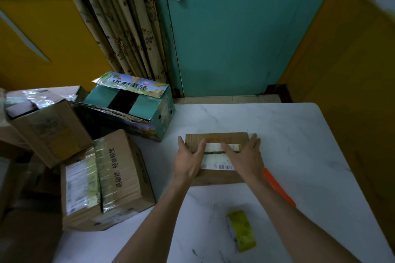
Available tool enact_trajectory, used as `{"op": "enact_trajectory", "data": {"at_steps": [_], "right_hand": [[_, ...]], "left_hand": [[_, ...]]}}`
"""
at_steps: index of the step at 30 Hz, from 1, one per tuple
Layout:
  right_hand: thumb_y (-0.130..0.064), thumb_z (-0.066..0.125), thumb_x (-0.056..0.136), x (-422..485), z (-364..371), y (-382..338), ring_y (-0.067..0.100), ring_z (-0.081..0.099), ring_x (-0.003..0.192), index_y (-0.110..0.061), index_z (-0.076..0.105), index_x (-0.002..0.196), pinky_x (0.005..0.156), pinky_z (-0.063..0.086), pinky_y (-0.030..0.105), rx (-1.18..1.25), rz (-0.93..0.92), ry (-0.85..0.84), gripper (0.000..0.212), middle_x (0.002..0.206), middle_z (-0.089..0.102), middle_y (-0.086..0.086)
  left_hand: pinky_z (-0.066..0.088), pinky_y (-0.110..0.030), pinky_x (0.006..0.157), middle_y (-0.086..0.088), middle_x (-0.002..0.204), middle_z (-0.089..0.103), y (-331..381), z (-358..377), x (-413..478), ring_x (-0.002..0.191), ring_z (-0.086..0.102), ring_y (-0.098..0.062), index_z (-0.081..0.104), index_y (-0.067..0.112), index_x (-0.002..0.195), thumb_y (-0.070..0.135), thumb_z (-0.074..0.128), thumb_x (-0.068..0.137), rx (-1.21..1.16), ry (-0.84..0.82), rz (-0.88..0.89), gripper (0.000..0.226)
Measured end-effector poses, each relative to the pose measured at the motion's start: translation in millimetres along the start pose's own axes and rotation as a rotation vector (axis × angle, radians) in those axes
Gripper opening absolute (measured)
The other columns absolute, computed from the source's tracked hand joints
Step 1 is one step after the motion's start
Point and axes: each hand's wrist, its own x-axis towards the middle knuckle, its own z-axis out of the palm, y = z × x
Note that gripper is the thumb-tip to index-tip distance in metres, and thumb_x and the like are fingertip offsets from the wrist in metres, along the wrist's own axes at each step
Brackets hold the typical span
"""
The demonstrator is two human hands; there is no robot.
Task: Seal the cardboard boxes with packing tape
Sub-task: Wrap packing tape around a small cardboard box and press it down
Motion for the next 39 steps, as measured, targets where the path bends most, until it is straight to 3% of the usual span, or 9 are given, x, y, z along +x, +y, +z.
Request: {"op": "enact_trajectory", "data": {"at_steps": [3,5,10,15,17,22,29,33,39], "right_hand": [[-0.081,0.062,0.070,13,-8,3,0.030,0.065,0.103,-0.005,0.039,0.137,0.076,0.050,0.034,0.076,0.078,-0.072,0.104,0.122,0.065,0.013],[-0.082,0.063,0.069,13,-1,9,0.023,0.064,0.080,-0.008,0.051,0.115,0.063,0.047,0.029,0.058,0.049,-0.030,0.087,0.104,0.069,0.008],[-0.072,0.064,0.077,14,-2,14,0.012,0.060,0.066,-0.012,0.054,0.102,0.052,0.041,0.023,0.121,-0.010,-0.018,0.066,0.081,0.061,-0.003],[-0.061,0.057,0.090,20,-5,36,0.015,0.069,0.076,-0.015,0.069,0.092,0.072,0.058,0.032,0.447,0.043,-0.213,0.048,0.088,0.074,0.005],[-0.061,0.049,0.094,23,-3,38,0.019,0.069,0.082,-0.013,0.068,0.099,0.078,0.058,0.037,0.421,0.036,-0.223,0.051,0.091,0.073,0.006],[-0.063,0.038,0.096,22,-4,36,0.024,0.066,0.088,-0.007,0.061,0.112,0.079,0.055,0.038,0.289,-0.010,-0.164,0.063,0.103,0.070,0.013],[-0.085,0.064,0.059,-1,2,8,0.034,0.057,0.119,-0.007,0.013,0.153,0.082,0.052,0.041,0.058,-0.028,-0.017,0.132,0.136,0.049,0.014],[-0.081,0.067,0.064,0,5,10,0.030,0.064,0.104,-0.008,0.030,0.140,0.061,0.042,0.028,0.044,-0.031,0.029,0.111,0.119,0.057,0.010],[-0.063,0.053,0.091,11,7,27,0.020,0.062,0.072,-0.009,0.053,0.110,0.053,0.042,0.026,0.076,-0.051,0.050,0.058,0.097,0.070,0.007]], "left_hand": [[0.063,-0.044,0.076,0.002,0.111,0.067,-8,8,9,0.089,0.072,-0.023,0.024,0.028,0.148,0.095,0.054,0.058,0.073,0.025,-0.042,0.116],[0.064,-0.043,0.068,0.003,0.101,0.069,-14,13,11,0.080,0.072,-0.018,0.034,0.031,0.132,0.093,0.057,0.055,0.066,0.033,-0.039,0.102],[0.063,-0.038,0.067,0.005,0.099,0.067,-8,9,8,0.080,0.070,-0.014,0.040,0.028,0.124,0.078,0.063,0.077,0.082,0.038,-0.007,0.073],[0.058,-0.036,0.077,-0.004,0.105,0.070,-9,4,10,0.089,0.068,-0.022,0.058,0.012,0.121,0.070,0.043,0.095,0.059,0.069,-0.052,0.066],[0.059,-0.040,0.082,-0.008,0.100,0.071,-8,4,11,0.087,0.068,-0.024,0.062,0.010,0.108,0.069,0.034,0.098,0.112,0.060,-0.036,0.066],[0.057,-0.046,0.089,-0.012,0.110,0.068,-4,2,10,0.097,0.066,-0.029,0.053,0.008,0.124,0.065,0.034,0.100,0.119,0.056,-0.044,0.064],[0.050,-0.043,0.088,-0.006,0.137,0.054,11,13,-20,0.120,0.060,-0.031,0.010,0.019,0.158,0.083,0.060,0.075,0.302,0.129,-0.036,0.117],[0.053,-0.042,0.083,-0.001,0.126,0.060,5,18,-15,0.109,0.064,-0.025,0.019,0.023,0.153,0.083,0.062,0.074,0.264,0.181,-0.014,0.108],[0.057,-0.031,0.071,0.002,0.111,0.070,-12,9,-8,0.087,0.067,-0.015,0.048,0.022,0.135,0.066,0.057,0.091,0.047,0.171,0.003,0.062]]}}
